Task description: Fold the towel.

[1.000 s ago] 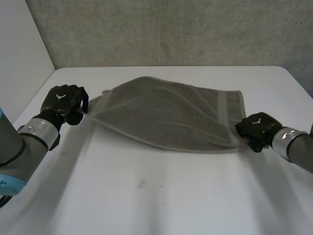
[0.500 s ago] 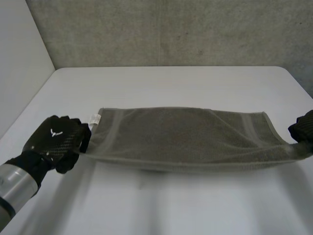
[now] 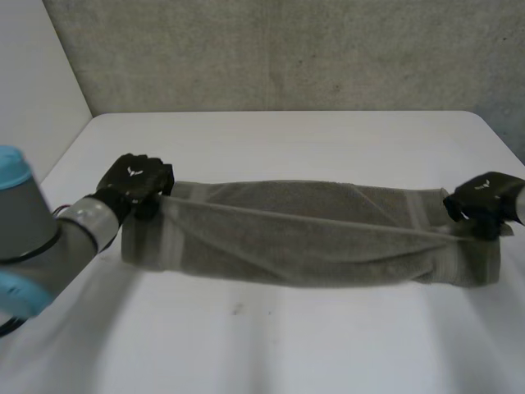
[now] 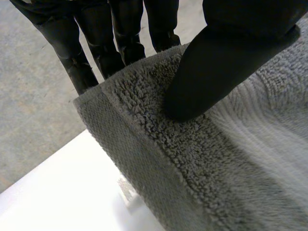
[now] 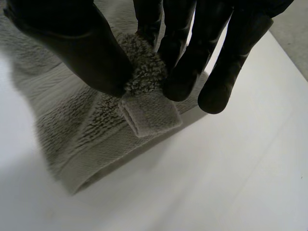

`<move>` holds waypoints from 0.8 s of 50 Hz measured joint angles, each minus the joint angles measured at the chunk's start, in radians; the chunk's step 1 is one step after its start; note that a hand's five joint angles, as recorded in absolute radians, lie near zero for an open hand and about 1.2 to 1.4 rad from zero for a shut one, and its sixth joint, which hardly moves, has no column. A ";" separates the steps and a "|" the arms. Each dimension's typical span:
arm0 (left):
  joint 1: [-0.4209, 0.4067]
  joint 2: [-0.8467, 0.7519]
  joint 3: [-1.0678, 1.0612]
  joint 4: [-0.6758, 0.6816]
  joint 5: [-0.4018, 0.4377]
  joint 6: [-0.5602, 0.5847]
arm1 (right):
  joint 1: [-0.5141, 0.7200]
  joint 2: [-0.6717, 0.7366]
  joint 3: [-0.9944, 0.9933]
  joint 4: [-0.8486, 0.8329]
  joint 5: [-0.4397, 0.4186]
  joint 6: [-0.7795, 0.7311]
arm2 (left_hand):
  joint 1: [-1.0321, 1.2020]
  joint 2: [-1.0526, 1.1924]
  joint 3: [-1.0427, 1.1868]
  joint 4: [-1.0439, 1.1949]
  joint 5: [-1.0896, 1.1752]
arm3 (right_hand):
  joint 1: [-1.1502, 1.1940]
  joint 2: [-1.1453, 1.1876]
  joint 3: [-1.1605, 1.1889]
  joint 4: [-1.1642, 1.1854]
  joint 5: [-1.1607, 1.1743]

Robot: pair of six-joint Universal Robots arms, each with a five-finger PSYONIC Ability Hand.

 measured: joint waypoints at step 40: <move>-0.060 -0.497 0.678 -0.136 -0.137 0.004 | 0.178 0.531 -0.796 -0.007 0.202 0.163 | -0.967 -0.986 -0.985 -0.985 -0.964 | -1.099 -1.082 -1.099 -1.086 -1.101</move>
